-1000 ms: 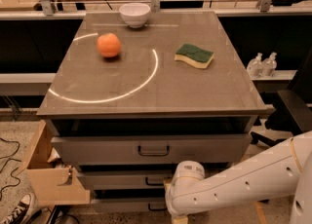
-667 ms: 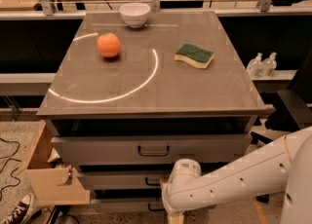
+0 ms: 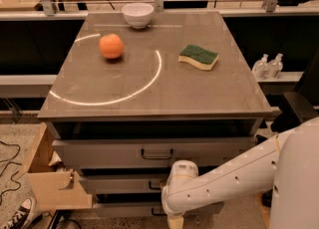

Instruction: Open middle drawer

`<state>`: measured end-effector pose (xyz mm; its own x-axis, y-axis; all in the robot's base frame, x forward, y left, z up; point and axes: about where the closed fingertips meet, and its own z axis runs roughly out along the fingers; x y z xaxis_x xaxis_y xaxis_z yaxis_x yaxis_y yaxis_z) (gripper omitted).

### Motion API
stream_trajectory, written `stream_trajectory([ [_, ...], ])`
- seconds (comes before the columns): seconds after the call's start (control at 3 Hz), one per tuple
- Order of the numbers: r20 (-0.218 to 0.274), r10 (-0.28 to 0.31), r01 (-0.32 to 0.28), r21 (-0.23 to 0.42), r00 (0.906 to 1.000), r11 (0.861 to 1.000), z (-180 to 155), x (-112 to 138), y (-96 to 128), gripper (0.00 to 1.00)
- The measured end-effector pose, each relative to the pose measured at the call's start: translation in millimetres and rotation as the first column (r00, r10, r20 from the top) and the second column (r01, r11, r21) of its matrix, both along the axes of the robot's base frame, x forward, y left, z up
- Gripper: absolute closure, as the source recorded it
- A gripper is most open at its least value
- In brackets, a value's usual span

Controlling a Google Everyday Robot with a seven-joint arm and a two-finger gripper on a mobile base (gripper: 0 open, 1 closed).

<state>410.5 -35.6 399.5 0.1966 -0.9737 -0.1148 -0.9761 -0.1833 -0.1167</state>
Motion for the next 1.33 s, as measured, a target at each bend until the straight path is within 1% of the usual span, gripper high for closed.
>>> stream_trajectory([
  [0.33, -0.012, 0.001, -0.001, -0.026, 0.9999, 1.0, -8.3, 1.3, 3.1, 0.0],
  [0.67, -0.018, 0.009, -0.01, -0.03, 0.9998, 1.0, -15.0, 1.0, 8.4, 0.18],
  [1.33, -0.018, 0.009, -0.01, -0.03, 0.9998, 0.999, -12.9, 0.8, 8.5, 0.64],
])
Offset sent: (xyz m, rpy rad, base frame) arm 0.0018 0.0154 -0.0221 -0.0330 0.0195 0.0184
